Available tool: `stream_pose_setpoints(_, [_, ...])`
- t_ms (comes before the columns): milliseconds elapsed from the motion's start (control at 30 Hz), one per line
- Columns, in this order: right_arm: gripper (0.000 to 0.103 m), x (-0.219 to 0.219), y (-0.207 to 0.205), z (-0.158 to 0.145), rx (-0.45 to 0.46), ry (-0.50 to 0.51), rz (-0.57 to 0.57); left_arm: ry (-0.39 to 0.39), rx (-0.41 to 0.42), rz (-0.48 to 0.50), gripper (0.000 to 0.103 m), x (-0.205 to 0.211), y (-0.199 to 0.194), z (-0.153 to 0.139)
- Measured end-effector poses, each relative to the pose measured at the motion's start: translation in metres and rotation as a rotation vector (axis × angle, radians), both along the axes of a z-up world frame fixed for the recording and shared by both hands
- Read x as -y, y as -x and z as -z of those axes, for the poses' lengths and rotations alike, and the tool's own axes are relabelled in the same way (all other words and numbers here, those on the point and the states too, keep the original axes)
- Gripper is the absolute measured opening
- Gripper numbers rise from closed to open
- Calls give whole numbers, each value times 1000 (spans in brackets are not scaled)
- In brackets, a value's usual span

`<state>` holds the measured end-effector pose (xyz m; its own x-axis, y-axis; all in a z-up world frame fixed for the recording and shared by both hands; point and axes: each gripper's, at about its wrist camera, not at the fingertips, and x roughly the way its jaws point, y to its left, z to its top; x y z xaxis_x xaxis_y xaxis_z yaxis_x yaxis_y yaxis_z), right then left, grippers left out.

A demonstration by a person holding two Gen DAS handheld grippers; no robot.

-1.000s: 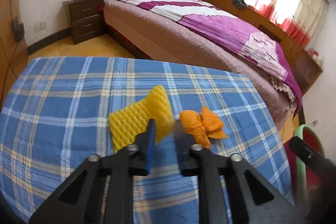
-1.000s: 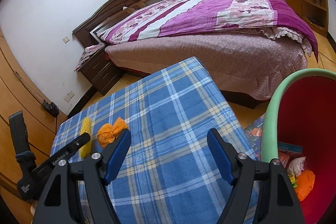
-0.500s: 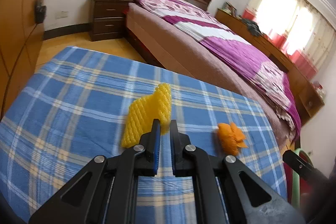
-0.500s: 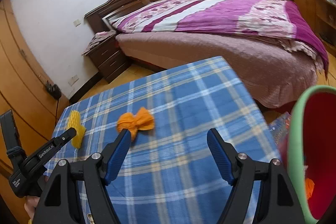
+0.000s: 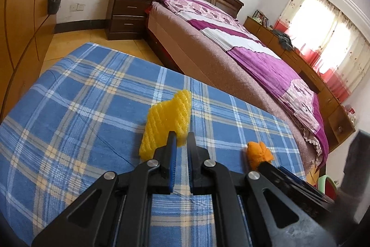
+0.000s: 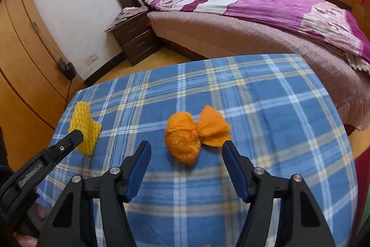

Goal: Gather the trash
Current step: 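Grasp the orange mesh net with the right tool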

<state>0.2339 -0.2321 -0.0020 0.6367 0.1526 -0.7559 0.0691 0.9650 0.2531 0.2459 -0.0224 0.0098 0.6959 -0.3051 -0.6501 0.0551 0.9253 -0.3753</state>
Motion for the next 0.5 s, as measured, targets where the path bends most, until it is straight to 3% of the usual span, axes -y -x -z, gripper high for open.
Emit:
stream_pose_setpoints(133, [54, -5, -13, 9, -19, 26, -5, -7, 9, 10, 7, 3, 2, -1])
stream_pose_setpoints(200, [42, -5, -15, 12, -19, 39, 8, -10, 13, 11, 7, 3, 3, -2])
stream_pose_setpoints(400, [30, -4, -13, 11, -18, 36, -12, -9, 15, 19, 7, 3, 3, -1])
stream_pose_setpoints(500, [28, 0, -7, 6, -15, 8, -10, -23, 28, 27, 7, 6, 5, -3])
